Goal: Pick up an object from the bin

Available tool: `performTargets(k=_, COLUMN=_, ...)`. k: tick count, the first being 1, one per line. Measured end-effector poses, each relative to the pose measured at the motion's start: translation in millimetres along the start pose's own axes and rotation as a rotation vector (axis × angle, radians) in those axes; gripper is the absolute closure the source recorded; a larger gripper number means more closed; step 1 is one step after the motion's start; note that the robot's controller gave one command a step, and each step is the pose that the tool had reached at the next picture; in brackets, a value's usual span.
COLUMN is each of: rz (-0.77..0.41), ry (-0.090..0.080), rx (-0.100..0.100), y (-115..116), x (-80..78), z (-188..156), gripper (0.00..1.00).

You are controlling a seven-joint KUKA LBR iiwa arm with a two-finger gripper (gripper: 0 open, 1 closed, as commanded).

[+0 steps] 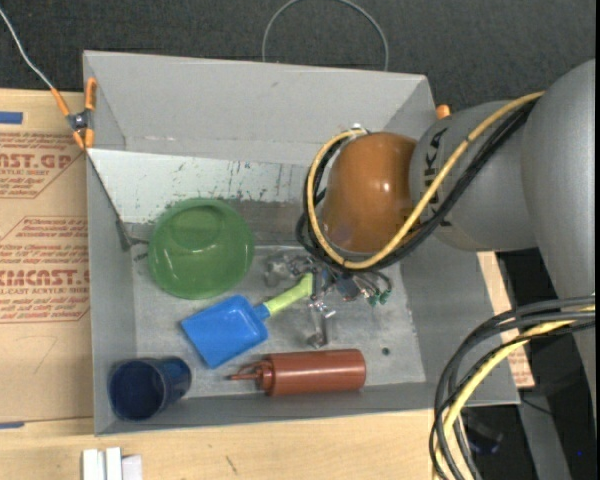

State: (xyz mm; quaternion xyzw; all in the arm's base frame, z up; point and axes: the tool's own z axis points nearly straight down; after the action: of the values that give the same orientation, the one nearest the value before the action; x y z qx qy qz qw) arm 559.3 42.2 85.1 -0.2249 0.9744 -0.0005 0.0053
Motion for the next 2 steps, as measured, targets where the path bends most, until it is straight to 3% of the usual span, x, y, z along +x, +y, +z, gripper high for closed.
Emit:
performTargets(k=1, rz=-0.044, ry=0.004, rx=-0.002, y=-15.0, x=-23.0, z=15.3, gripper=1.0)
performTargets(k=2, rz=-0.044, ry=0.004, rx=-0.003, y=-15.0, x=-23.0, z=15.3, gripper=1.0)
